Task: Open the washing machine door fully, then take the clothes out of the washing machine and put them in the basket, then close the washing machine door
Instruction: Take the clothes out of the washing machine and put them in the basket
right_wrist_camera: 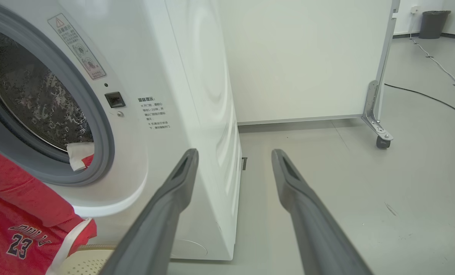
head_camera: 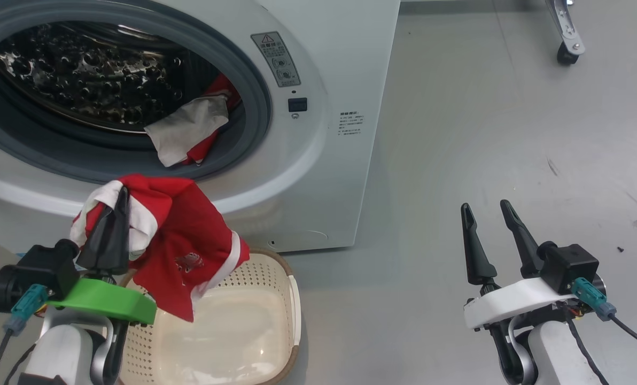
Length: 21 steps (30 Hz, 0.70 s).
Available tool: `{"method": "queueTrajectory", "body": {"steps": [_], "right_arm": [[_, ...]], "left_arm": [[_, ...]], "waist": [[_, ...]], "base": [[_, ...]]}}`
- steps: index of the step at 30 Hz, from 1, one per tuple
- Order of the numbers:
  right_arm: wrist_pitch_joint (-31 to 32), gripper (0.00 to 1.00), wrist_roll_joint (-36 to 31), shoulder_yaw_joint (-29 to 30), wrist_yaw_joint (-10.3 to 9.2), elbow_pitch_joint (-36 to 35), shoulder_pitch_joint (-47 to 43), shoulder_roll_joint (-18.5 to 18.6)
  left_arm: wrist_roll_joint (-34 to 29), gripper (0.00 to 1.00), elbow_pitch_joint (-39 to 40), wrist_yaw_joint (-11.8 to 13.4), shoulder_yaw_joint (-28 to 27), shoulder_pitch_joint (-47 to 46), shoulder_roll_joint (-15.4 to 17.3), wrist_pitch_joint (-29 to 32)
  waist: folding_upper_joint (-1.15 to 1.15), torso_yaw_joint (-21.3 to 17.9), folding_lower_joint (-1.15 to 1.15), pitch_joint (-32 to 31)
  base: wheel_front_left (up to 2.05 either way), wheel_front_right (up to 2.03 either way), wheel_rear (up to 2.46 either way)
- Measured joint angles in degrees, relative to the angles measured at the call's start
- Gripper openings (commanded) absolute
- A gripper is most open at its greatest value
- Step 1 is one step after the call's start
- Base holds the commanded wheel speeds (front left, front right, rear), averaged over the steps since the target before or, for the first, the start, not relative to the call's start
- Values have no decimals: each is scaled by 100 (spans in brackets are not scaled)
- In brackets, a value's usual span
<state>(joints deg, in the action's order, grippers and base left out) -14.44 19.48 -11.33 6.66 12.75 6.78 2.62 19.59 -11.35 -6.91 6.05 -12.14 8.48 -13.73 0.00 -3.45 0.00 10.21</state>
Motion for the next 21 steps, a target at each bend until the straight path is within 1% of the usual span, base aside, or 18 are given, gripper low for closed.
{"method": "queueTrajectory", "body": {"steps": [5,11,21], "right_arm": [[0,100,-47,-45,1,-47,62,0],[0,100,-48,-138,30,-100,229,1],[0,100,-105,-202,31,-158,469,2]], "left_arm": [[-1,0,-180,0,145,54,23,170],[-45,0,-610,-1,342,85,81,432],[-62,0,-1254,-3,477,43,143,706]], "waist": [[0,-32,0,227],[0,-96,0,532],[0,-254,0,1021]], "base": [[0,0,0],[0,0,0],[0,0,0]]}}
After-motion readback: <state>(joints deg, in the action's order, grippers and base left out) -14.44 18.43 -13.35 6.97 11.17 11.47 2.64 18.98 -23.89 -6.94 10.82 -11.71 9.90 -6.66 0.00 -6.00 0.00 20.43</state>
